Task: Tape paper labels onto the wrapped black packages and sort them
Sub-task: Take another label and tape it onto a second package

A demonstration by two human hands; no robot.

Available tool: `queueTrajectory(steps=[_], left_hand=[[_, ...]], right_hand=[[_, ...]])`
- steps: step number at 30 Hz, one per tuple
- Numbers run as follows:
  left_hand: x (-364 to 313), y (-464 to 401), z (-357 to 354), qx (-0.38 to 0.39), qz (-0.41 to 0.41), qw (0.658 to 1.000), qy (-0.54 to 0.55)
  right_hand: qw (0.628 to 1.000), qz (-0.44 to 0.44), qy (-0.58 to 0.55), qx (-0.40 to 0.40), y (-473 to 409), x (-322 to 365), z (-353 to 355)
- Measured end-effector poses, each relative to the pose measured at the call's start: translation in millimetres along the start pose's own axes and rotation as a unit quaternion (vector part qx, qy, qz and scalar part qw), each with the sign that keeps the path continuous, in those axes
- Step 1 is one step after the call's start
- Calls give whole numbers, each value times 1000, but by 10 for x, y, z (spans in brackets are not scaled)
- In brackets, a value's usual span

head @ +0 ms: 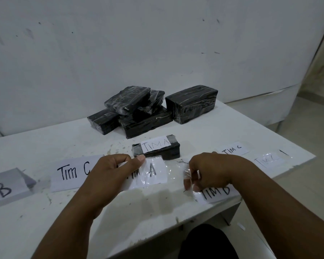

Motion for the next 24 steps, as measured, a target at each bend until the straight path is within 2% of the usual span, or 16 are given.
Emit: queueTrajectory(steps=[13,24], left_hand=[[-113,13,-84,-2,-2,1000,7],[-109,47,-72,-4,6,1000,7]], right_hand=[[995,-8,38,-88,43,-23,5],[994,-1,53,-101,-62,11,16]])
Point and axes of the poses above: each hand's wrist, its own y-axis away from the middle knuckle, its own z-axis out of the back of the hand, x = y × z, the point moved 7 cm from there along -y, towards the middle knuckle, and after that the axes turned 5 degrees about -z, right-handed, at the moved point
